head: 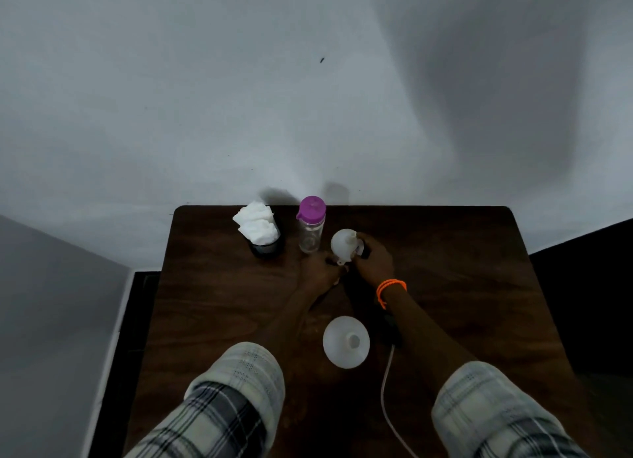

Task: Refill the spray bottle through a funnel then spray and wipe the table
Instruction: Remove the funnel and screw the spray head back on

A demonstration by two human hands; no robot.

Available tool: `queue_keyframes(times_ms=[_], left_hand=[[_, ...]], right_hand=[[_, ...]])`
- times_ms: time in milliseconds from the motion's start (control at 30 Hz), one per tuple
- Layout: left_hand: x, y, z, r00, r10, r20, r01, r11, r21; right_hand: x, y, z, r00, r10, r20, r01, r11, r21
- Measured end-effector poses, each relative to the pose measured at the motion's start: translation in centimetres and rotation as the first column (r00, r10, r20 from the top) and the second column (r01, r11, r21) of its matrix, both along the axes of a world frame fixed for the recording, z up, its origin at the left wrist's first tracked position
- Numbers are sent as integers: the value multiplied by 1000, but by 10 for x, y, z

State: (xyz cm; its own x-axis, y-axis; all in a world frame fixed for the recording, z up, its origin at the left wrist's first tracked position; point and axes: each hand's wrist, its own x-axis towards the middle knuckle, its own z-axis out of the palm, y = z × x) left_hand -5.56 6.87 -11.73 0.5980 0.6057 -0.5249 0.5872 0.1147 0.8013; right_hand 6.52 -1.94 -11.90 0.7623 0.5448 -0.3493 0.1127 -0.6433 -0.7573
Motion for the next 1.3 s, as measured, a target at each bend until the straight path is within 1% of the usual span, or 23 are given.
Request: queue_keyframes(times_ms=[100,133,200,300,367,433,500,567,633,700,767,800,867,900,967,1067,1167,1233,1300], left_hand=[[-10,-3,8,1000,-7,-22,7,1000,-1],[-13,-4,10,1000,3,-28,-4,1000,-11],[-20,-7,15,998,23,-54,-25,999,-43],[-33,-14,18,995,47,-86,-56,993,-103],[-43,-19,18,996,41,-79,-49,993,-111],[-56,-25,18,997,38,-68,-45,992,-120],[-67,-33,18,998,44,-46,-49,991,-123],[-79,-42,14,998,48,-29,-50,994,-92],[-89,-50,7,998,58,-38,-60,996,-59],[-99,-57,5,997,55,-48,-57,998,-32],[-110,-65,4,999,11,-45,-12,999,-37],[-117,-68,6,999,-36,-36,34,997,-66],[-129,-74,9,982,-187,1,187,979,-83],[-134,-77,14,965,-259,28,260,963,-67],[-140,-85,19,944,-328,16,329,944,-6],[-138,-98,26,948,-319,2,318,943,95],[-127,-108,35,960,-277,-36,279,950,141],[-119,-110,37,957,-290,-24,289,934,212],[-115,-110,35,941,-337,-22,330,903,274]], right_hand=[[-3,-13,8,1000,13,2,-13,1000,27],[-3,-19,10,1000,20,2,-20,1000,8],[-1,-34,11,1000,13,-16,-14,997,-82],[1,-62,14,999,48,23,-43,978,-204],[3,-81,16,994,96,48,-80,960,-269],[1,-99,21,993,104,51,-83,947,-309],[-3,-114,24,996,64,58,-42,947,-317],[-12,-127,28,995,-14,102,45,948,-314],[-24,-137,30,984,-94,149,137,941,-311],[-34,-145,27,978,-143,155,184,938,-295],[-45,-152,19,984,-138,116,167,938,-304],[-49,-156,13,988,-119,101,146,935,-322],[-54,-162,-2,993,-77,91,106,919,-379],[-54,-163,-13,994,-59,91,90,915,-394],[-61,-159,-8,994,-51,98,87,913,-398],[-68,-153,10,989,-95,110,131,909,-396],[-70,-156,22,987,-144,71,160,908,-386],[-69,-162,26,973,-229,17,221,913,-344],[-65,-168,29,914,-392,-102,356,898,-257]])
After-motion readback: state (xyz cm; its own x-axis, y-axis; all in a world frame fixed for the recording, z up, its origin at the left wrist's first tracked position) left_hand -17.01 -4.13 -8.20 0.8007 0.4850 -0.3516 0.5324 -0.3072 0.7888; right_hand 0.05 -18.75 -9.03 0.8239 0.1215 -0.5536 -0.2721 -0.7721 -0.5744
